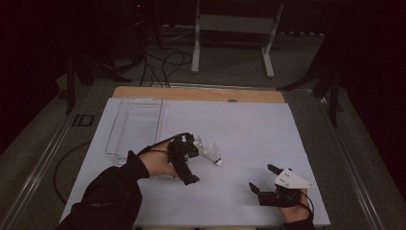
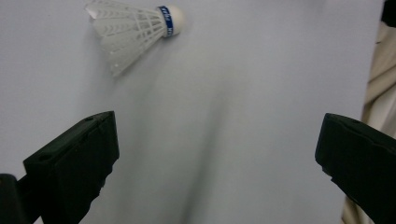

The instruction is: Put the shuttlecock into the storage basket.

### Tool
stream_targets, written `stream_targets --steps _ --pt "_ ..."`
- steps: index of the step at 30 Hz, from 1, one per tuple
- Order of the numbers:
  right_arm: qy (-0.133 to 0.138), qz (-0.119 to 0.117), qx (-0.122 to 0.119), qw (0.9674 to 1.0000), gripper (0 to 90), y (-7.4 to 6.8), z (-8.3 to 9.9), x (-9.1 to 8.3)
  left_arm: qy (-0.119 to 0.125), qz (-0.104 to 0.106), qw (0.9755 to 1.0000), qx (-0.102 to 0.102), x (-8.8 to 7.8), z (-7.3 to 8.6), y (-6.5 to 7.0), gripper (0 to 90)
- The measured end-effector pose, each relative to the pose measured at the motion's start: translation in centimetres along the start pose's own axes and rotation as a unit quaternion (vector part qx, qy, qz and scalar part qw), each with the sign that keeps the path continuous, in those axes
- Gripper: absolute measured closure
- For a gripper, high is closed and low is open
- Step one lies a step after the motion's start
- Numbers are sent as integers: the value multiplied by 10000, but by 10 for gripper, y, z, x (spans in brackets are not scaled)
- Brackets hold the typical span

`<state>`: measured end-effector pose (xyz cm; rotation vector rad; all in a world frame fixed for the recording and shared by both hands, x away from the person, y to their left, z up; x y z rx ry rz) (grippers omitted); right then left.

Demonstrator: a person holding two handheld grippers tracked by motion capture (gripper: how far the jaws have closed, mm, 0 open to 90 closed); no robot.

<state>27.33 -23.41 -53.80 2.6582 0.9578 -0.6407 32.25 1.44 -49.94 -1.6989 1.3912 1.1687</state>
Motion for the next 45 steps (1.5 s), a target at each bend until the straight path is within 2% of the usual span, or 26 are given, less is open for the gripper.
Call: stream_targets --steps 5,20,33,37,45 --pt "-7 -9 0 10000 89 0 0 0 63 37 10000 13 4 -5 -2 3" --pt "-4 -52 -2 10000 89 -1 0 1 -84 76 9999 50 13 -14 -19 3" --pt "28 3 -13 10000 89 0 0 -1 -213 129 9997 51 23 -18 -32 4" --pt "30 3 -15 10000 88 0 0 0 -191 88 9998 43 26 -19 -36 4" --pt "7 -3 19 10000 88 -1 0 0 -213 184 9995 122 34 -23 -41 4"
Point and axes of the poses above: each handheld gripper's, and its own axes: x roughly forward along the jaws, z roughly out of its underside, y roughly to its right, the point moved 8 cm from there along x, roughly forward along the jaws, and after that the axes turned 1 degree about y, right-handed, at the moved point
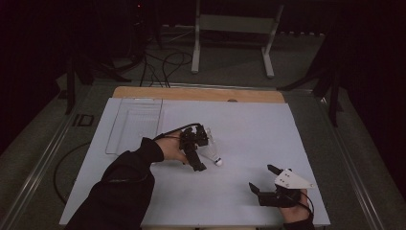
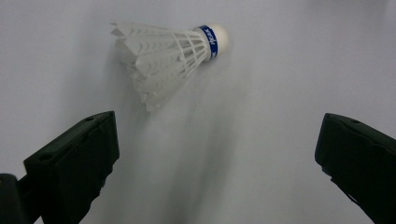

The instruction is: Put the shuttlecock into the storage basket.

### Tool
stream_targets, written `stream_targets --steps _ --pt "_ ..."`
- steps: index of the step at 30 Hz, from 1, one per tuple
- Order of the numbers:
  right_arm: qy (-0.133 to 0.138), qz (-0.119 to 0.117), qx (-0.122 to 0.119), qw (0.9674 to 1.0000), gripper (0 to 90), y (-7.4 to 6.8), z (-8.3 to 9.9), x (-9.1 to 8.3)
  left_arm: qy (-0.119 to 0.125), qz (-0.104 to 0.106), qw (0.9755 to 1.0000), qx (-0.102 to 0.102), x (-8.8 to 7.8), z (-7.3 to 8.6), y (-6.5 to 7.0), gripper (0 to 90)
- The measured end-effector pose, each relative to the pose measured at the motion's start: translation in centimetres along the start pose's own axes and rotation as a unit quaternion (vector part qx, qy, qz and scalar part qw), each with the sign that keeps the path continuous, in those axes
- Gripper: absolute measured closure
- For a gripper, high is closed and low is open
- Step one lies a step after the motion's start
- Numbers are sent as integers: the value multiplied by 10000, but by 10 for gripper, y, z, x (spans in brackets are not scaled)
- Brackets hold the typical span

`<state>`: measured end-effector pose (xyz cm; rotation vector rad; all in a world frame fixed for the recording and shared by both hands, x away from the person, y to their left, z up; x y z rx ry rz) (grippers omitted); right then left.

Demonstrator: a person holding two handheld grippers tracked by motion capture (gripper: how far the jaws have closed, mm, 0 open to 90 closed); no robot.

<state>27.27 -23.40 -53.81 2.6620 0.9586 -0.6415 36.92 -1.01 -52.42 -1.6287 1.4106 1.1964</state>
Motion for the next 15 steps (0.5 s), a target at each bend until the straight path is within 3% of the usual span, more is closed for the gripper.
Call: stream_targets --steps 8,15 --pt "3 -13 6 10000 89 0 0 0 18 38 10000 -46 5 -2 -7 17" --pt "3 -30 3 10000 89 0 1 1 -115 70 9999 -85 17 -1 -13 27"
Point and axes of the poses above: each handheld gripper's, and its own axes: x roughly forward along the jaws, z roughly out of its underside, y roughly to its right, the point moved 8 cm from there along x, roughly forward along the jaws, and after that the axes turned 1 degree about y, right-handed, at the moved point
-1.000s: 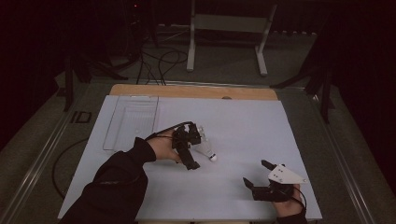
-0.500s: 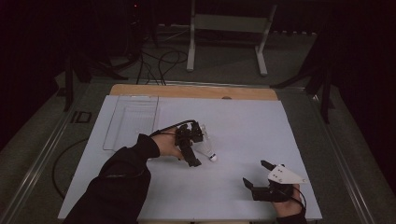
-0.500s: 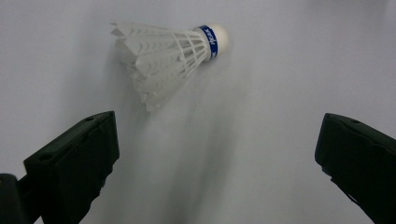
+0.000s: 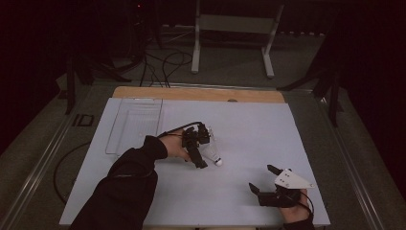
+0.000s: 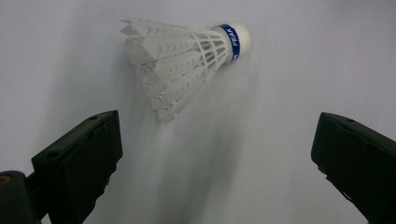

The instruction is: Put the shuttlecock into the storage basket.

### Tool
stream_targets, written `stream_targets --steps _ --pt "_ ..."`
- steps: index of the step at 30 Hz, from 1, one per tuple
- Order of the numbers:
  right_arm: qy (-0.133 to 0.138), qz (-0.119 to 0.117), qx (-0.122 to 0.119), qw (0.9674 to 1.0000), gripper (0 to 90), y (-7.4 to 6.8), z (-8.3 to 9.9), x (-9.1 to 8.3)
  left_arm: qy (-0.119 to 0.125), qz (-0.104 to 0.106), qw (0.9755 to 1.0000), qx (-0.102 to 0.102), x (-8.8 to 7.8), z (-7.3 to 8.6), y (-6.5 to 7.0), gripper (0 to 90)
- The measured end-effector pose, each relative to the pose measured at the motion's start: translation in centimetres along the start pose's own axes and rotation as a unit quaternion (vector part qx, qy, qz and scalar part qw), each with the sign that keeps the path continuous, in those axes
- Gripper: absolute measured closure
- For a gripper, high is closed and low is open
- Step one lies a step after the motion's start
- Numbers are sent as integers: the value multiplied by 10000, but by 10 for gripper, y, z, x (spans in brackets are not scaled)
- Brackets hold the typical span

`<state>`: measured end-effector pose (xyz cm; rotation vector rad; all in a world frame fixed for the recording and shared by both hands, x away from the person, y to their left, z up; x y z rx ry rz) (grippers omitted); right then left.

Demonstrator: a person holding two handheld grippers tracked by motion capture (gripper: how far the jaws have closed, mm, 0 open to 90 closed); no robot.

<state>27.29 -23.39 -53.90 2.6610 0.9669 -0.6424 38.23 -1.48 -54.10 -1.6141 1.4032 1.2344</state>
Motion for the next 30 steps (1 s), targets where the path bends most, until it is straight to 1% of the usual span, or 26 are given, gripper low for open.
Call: stream_targets --steps 3,4,7,8,9,10,11,14,16,17,18,21,22,24,25,27,28,29,30 --pt "-12 -15 7 10000 89 0 0 0 -9 22 10000 -29 2 0 -2 45" --pt "-21 -22 14 10000 89 0 1 0 -47 -18 10000 -17 5 0 -4 49" --pt "-27 -27 19 10000 89 0 1 0 -42 7 10000 -28 8 0 -6 75" --pt "-27 -38 42 10000 89 -1 1 0 -2 -12 10000 -36 10 -1 -7 82" --pt "-28 -38 44 10000 89 0 1 0 30 0 10000 -25 10 -1 -7 105" --pt "-33 -39 52 10000 89 0 1 0 29 -34 10000 -1 11 -1 -8 132" --pt "-33 -39 52 10000 89 0 1 0 29 -34 10000 -1 11 -1 -8 140" --pt "-35 -47 47 10000 89 0 1 1 31 -38 9999 94 14 -2 -11 177" --pt "-34 -42 38 10000 89 0 1 1 10 -21 9999 105 16 -2 -11 195" --pt "-40 -48 38 10000 89 0 2 1 -10 -31 9999 131 17 -1 -11 215" --pt "-49 -51 58 10000 89 0 2 1 -17 24 9998 179 18 -1 -11 264" --pt "-47 -49 56 10000 89 0 2 1 -21 10 9998 215 19 -2 -12 311" --pt "-47 -49 56 10000 89 0 2 1 -23 -4 9997 226 20 -2 -12 311" --pt "-48 -49 55 10000 89 0 2 1 -7 -20 9997 259 21 -3 -12 352" --pt "-54 -55 59 10000 89 0 2 1 1 -47 9996 272 21 -3 -13 352" --pt "-55 -56 60 10000 89 0 2 1 4 -9 9996 295 22 -3 -13 366" --pt "-58 -56 51 10000 89 0 2 1 -23 -16 9995 303 23 -3 -14 399" --pt "-64 -59 45 10000 89 0 2 1 -23 -16 9995 303 23 -3 -14 409" --pt "-69 -56 43 10000 89 0 3 2 -13 60 9994 351 24 -4 -13 442"
Point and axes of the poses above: each handheld gripper's, and its own axes: x roughly forward along the jaws, z roughly out of its underside, y roughly to its right, the point moved 8 cm from there along x, roughly forward along the jaws, and after that the axes turned 1 degree about y, right-handed, at the moved point
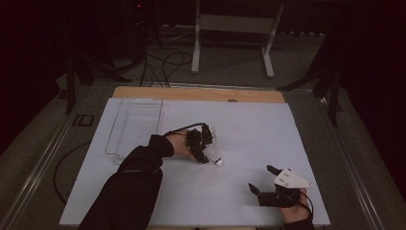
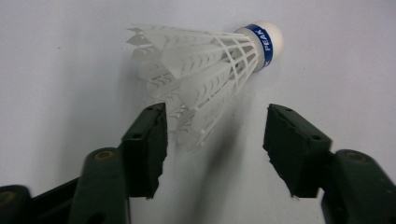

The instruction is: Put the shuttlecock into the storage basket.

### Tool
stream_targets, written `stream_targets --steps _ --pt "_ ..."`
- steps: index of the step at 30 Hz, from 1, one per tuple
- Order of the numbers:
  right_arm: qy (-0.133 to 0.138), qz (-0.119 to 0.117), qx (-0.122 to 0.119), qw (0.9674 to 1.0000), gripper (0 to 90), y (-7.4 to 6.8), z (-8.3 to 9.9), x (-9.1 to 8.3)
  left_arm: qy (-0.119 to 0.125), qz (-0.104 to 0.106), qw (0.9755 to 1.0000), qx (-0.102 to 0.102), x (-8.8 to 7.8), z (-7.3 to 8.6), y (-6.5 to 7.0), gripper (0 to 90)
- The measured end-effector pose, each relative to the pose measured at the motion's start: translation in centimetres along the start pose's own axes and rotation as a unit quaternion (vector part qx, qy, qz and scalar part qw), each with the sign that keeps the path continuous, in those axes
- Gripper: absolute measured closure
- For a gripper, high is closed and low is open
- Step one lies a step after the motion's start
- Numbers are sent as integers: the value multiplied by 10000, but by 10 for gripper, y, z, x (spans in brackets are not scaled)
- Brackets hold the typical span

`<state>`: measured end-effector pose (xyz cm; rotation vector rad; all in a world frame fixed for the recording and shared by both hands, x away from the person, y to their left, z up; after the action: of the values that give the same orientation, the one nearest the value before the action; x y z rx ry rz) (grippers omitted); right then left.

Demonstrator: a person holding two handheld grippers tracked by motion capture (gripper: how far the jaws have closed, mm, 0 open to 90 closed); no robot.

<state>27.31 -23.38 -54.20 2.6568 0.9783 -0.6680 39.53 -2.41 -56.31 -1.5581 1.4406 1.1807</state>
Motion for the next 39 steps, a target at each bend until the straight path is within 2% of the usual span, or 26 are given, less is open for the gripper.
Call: stream_targets --steps 4,8,14,16,17,18,20,21,26,39 --pt "-14 -4 15 10000 89 0 0 0 53 44 10000 69 1 -2 0 470" --pt "-32 -17 20 10000 90 0 1 1 62 94 9998 187 2 -5 1 543" --pt "-43 -15 23 10000 90 0 1 1 34 119 9995 298 1 -7 3 737" --pt "-58 -2 14 10000 90 1 2 1 52 166 9993 319 0 -9 5 801" --pt "-65 1 21 10000 90 1 2 1 108 321 9989 314 -2 -12 9 851" --pt "-65 1 21 10000 90 1 2 1 108 321 9989 314 -2 -12 9 887" --pt "-74 7 28 10000 90 1 2 1 139 330 9988 321 -3 -14 10 893" --pt "-77 9 27 10000 90 1 2 1 230 379 9985 319 -6 -18 13 893" --pt "-70 19 17 10000 90 1 2 1 385 341 9979 405 -20 -27 19 898" --pt "-37 66 -1 10000 90 1 0 -1 369 307 9975 520 -37 -29 28 897"
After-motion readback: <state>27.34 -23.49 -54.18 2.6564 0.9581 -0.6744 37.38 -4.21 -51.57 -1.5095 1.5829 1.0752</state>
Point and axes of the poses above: each handheld gripper's, and its own axes: x roughly forward along the jaws, z roughly out of its underside, y roughly to its right, the point moved 8 cm from there along x, roughly forward along the jaws, and after that the axes turned 1 degree about y, right-handed, at the moved point
